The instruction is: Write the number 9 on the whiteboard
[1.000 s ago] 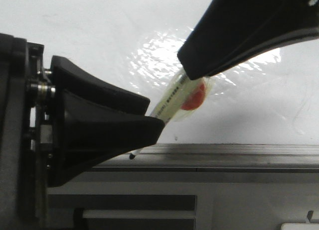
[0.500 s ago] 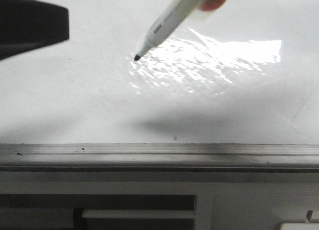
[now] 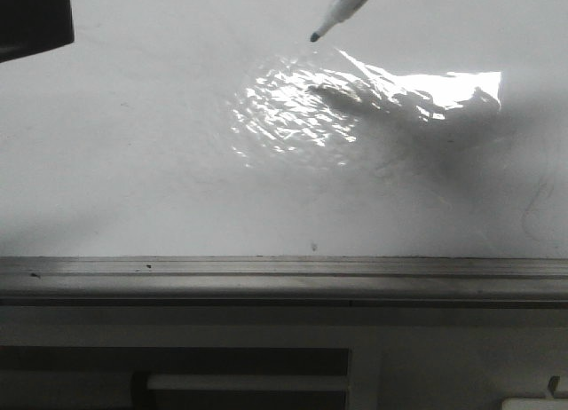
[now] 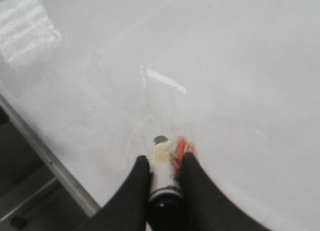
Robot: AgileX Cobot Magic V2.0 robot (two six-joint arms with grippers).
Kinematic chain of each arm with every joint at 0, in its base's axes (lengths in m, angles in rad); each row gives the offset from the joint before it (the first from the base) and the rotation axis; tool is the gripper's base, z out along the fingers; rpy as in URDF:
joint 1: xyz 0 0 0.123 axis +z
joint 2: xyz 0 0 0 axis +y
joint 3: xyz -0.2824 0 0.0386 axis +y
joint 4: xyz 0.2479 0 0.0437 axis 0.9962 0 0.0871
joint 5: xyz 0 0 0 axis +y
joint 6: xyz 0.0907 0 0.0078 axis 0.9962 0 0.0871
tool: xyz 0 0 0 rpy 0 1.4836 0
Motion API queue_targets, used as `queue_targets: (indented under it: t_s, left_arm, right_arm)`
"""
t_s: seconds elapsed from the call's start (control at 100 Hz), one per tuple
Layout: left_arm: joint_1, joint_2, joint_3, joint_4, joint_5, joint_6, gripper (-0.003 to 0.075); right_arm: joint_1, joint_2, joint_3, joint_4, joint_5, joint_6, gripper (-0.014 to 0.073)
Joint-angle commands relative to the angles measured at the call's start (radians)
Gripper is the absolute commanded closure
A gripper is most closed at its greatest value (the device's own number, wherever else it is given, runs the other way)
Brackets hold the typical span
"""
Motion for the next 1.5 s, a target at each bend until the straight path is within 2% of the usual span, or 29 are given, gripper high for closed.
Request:
queue_targets:
  t_s: [0.0,0.43,0.52,0.63,0.84,1.07,1.18,1.32,1.49]
  left_arm:
    - [0.002,-0.004,-0.026,-0.011,-0.073,-0.001,0.0428]
    - [0.002,-0.004,-0.026,-0.011,-0.073,-0.001,0.0429]
    - [0.002,-0.004,-0.026,-0.011,-0.073,-0.001,0.0428]
    - [0.002,-0.004,-0.026,-0.011,-0.073,-0.001,0.0429]
    - [0.002,-0.004,-0.026,-0.011,-0.073,-0.001,0.0428]
    - [0.002,-0.004,-0.026,-0.011,-0.073,-0.001,0.0429]
    - [0.002,-0.004,-0.026,-0.011,-0.073,-0.001,0.0428]
    - [0.002,-0.004,-0.026,-0.011,-0.073,-0.001,0.0429]
    - [0.002,-0.004,-0.026,-0.011,-0.066,-0.001,0.0428]
  right_arm:
    - [-0.041,-0.001,-0.05,0.003,-0.076,0.005,0.0635]
    - [-0.06,0.211,-0.18,0.049,-0.015,0.005,0.0635]
    - [-0.029,0.248,-0.176,0.072,0.072,0.005,0.0635]
    - [-0.018,0.235,-0.148,0.063,0.107,0.005,0.0635]
    - [-0.087,0.165,-0.19,0.054,0.084,0.005,0.0635]
    - [-0.087,0.179,-0.23,0.026,0.049,0.005,0.0635]
    - [-0.087,0.179,-0.23,0.023,0.087,0.005,0.0635]
    - [-0.073,0.187,-0.158,0.032,0.183,0.047,0.0635]
    - [-0.027,0.165,-0.021,0.078,0.132,0.047,0.0635]
